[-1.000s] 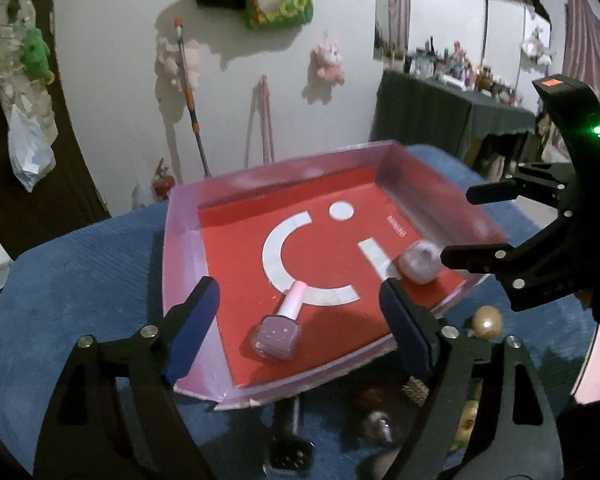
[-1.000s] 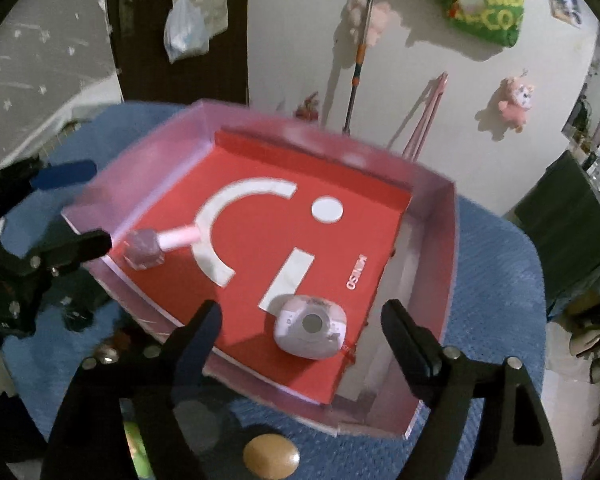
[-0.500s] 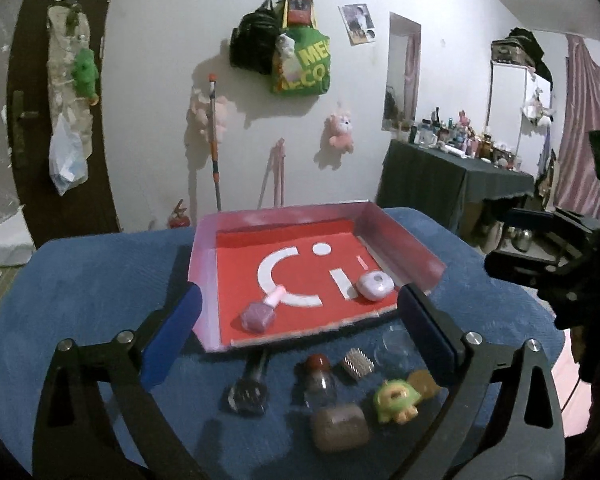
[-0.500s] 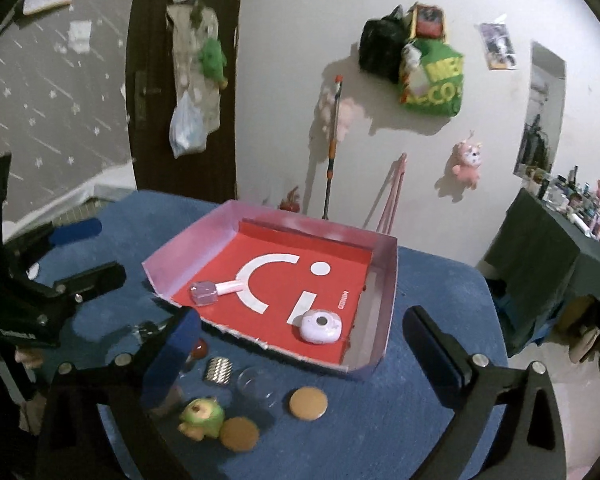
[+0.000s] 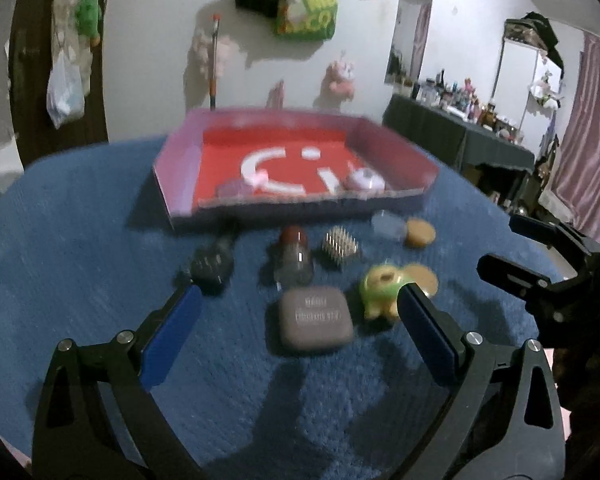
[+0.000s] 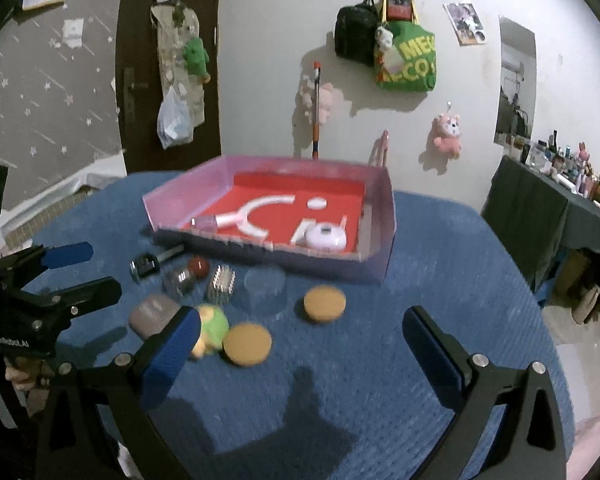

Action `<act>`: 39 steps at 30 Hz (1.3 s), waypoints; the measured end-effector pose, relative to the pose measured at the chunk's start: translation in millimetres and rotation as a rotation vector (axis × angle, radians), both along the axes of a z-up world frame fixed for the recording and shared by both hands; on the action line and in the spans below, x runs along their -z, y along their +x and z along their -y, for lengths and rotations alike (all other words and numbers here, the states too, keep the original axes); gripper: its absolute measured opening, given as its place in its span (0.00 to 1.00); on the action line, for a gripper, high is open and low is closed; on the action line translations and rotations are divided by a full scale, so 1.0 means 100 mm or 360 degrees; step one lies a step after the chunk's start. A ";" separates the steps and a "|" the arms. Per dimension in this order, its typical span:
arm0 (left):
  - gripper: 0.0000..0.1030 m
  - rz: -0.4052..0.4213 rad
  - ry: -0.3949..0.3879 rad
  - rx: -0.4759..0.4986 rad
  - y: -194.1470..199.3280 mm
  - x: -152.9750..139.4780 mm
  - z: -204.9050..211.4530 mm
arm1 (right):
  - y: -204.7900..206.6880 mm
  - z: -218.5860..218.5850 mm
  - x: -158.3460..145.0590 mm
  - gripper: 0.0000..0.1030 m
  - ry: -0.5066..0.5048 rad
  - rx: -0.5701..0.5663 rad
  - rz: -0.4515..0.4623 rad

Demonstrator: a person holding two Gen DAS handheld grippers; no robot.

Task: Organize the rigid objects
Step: 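Lift both tools out of the tray back toward the remaining objects, then grasp the grey eye shadow case with left tool while right tool grasps tan sponge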

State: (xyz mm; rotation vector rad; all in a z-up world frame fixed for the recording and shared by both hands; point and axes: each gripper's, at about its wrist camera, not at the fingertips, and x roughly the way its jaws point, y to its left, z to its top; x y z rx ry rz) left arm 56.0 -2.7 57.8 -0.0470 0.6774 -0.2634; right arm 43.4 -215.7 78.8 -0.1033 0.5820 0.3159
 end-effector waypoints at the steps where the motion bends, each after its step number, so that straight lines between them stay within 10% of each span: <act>1: 0.97 -0.0023 -0.0003 0.0001 -0.01 0.05 0.02 | 0.00 -0.01 0.05 1.00 -0.0006 -0.0005 -0.0020; 24: 0.97 -0.0298 0.0035 0.0054 0.29 0.32 0.07 | 0.28 -0.13 0.50 1.00 -0.0054 -0.0116 -0.0325; 31: 0.95 -0.0317 0.0105 0.0102 0.36 0.34 0.13 | 0.40 -0.17 0.56 0.86 -0.0080 -0.0202 -0.0422; 39: 0.68 -0.0282 0.0131 0.0102 0.42 0.32 0.15 | 0.48 -0.28 0.55 0.74 -0.0121 -0.0252 -0.0413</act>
